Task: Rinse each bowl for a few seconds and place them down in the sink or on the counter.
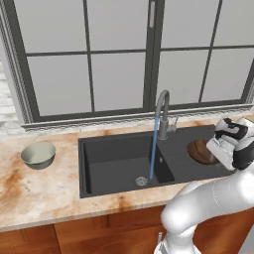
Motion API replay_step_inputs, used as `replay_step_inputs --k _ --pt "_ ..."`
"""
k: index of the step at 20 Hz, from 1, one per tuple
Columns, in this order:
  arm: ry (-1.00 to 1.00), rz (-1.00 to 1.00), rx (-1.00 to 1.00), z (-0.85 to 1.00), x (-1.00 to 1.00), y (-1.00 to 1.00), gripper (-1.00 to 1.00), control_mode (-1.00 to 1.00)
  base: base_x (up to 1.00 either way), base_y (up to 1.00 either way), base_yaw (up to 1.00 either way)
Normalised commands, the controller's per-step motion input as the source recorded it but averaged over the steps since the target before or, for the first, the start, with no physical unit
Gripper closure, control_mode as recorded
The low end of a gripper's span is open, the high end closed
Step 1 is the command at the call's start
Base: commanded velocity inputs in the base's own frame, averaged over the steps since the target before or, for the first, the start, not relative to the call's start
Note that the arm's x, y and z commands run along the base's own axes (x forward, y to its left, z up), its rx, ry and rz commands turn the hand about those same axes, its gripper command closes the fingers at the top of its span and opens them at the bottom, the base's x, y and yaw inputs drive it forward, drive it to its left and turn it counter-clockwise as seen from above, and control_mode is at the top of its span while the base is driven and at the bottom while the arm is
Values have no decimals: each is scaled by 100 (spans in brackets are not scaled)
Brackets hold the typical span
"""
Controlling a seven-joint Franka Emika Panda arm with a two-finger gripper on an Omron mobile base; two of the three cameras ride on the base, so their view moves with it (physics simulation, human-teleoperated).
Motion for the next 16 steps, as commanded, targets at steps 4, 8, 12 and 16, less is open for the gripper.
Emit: replay_step_inputs --k 4,8,12,16 --pt "6 0 9 4 3 -7 -100 -100 0 0 0" --pt "0 0 6 20 -10 -2 -100 -100 0 0 0" --pt "0 0 3 33 -17 -1 -100 -100 0 0 0" --pt "-1 0 -1 46 -17 19 -100 -100 0 0 0"
